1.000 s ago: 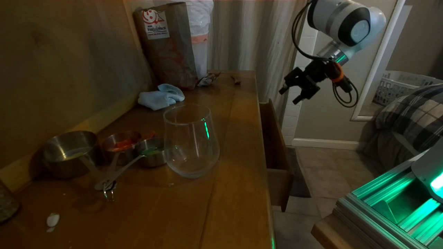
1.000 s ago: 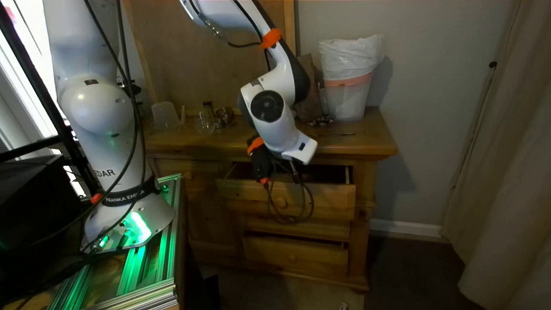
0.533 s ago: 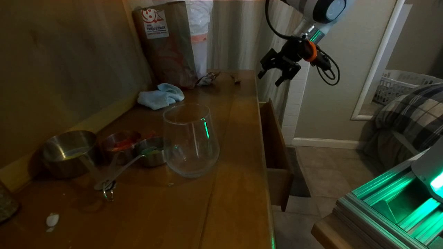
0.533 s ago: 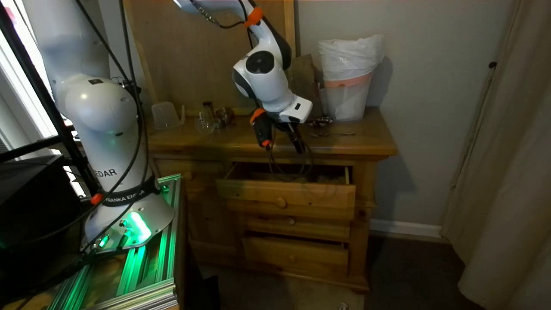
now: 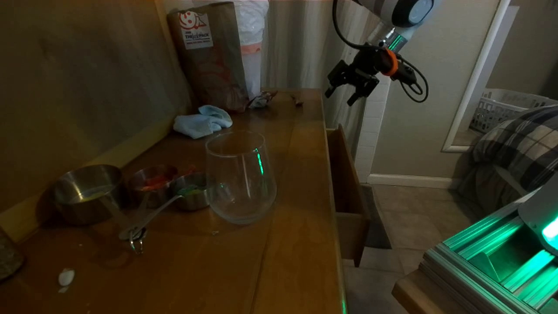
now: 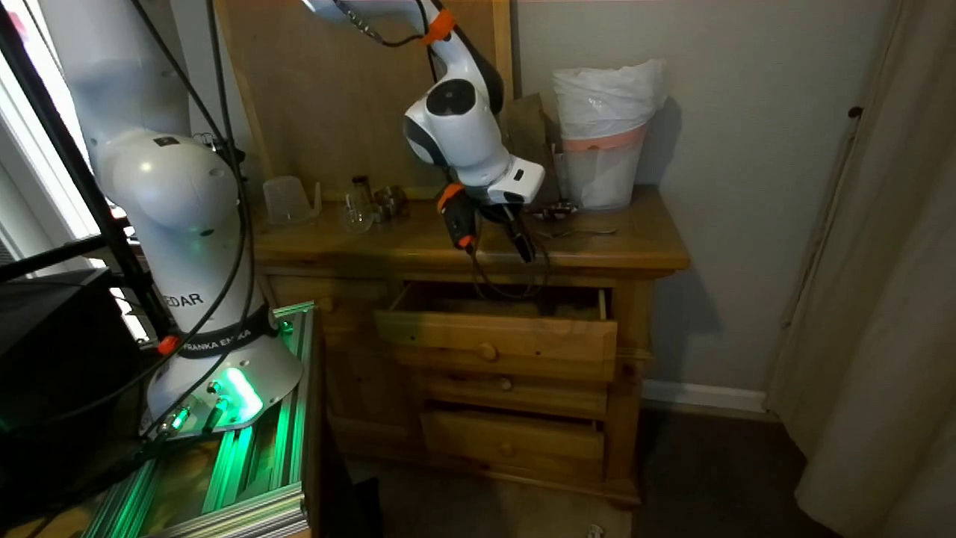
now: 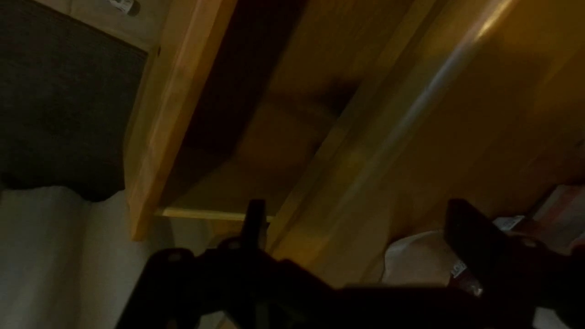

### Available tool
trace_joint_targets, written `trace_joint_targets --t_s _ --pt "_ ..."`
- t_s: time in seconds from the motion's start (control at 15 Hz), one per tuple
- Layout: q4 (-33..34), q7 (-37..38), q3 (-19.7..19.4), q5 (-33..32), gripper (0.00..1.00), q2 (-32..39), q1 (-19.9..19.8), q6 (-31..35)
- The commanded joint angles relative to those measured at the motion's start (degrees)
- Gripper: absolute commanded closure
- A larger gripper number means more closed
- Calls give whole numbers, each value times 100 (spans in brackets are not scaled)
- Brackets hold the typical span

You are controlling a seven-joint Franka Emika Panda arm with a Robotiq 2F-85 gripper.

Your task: Open the drawer and put the fork into it

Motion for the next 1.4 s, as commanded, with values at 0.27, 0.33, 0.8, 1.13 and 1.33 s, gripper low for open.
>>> trace_joint_targets --t_s 0.27,0.33,0.8,1.13,1.33 --pt "491 1267 222 -1701 0 83 560 1228" --pt "607 1350 211 -1782 0 151 584 1219" --pt "1405 1876 16 -2377 0 832 549 876" --pt "1854 2281 -85 -2761 0 1394 615 638" --pt "2043 2453 -141 -2933 26 1626 623 535"
